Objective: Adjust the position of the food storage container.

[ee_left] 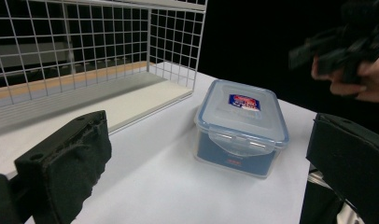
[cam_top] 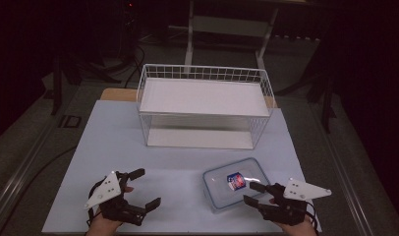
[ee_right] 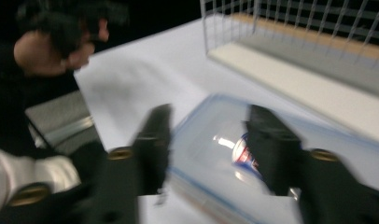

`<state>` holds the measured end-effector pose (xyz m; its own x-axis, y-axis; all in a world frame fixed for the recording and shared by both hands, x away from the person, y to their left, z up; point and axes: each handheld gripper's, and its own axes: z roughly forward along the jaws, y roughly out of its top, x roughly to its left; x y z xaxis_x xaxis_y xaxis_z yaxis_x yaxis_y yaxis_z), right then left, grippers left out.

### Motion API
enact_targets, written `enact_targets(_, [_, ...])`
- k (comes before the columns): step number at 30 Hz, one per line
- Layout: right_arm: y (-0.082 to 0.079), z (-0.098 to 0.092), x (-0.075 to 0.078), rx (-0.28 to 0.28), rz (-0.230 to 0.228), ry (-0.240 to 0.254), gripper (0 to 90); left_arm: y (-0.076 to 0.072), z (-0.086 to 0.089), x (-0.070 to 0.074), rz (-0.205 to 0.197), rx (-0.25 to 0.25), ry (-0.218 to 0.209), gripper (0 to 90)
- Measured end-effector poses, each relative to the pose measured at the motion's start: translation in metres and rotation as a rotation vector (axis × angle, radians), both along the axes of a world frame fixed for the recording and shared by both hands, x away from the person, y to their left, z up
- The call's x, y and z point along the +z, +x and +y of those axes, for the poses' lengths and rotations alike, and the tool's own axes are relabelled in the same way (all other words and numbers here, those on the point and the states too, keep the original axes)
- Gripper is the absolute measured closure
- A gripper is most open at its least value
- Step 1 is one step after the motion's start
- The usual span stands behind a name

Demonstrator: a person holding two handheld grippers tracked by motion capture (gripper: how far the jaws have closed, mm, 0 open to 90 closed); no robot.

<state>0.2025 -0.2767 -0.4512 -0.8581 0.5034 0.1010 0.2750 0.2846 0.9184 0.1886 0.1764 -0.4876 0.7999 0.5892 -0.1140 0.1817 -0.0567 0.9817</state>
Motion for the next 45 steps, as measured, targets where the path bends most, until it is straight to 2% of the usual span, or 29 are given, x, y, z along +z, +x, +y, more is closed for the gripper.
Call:
enact_targets(4, [0.0,0.007,-0.014,0.04,0.037,-0.06,67.2,0.0,-0.001,0.0,0.001,-0.002,0.006,0.0])
enact_targets(6, [0.002,0.01,-0.021,0.051,0.066,-0.095,78.7,0.0,-0.001,-0.001,0.001,-0.009,0.011,0.0])
enact_targets(8, [0.004,0.012,-0.028,0.068,0.082,-0.105,89.6,0.0,-0.002,-0.001,0.002,-0.008,0.013,0.0])
enact_targets(12, [0.001,0.018,-0.038,0.133,0.089,-0.159,90.0,0.0,-0.002,-0.002,0.006,-0.011,0.017,0.0])
enact_targets(13, [-0.001,0.023,-0.044,0.166,0.107,-0.181,90.0,0.001,-0.002,-0.002,0.006,-0.011,0.017,0.0])
enact_targets(14, [-0.001,0.023,-0.044,0.166,0.107,-0.181,90.0,0.001,-0.003,-0.002,0.006,-0.012,0.019,0.0])
enact_targets(18, [0.002,0.031,-0.055,0.187,0.133,-0.249,90.0,0.001,-0.003,-0.003,0.007,-0.013,0.019,0.0])
enact_targets(20, [0.006,0.034,-0.057,0.187,0.143,-0.259,90.0,0.001,-0.003,-0.003,0.008,-0.013,0.021,0.0])
enact_targets(22, [0.009,0.036,-0.057,0.2,0.144,-0.25,90.0,0.001,-0.003,-0.003,0.009,-0.013,0.021,0.0])
enact_targets(31, [0.02,0.047,-0.056,0.215,0.13,-0.261,90.0,0.001,-0.004,-0.003,0.009,-0.014,0.027,0.0])
enact_targets(45, [0.042,0.066,-0.056,0.193,0.114,-0.27,90.0,0.001,-0.006,-0.005,0.016,-0.011,0.039,0.0])
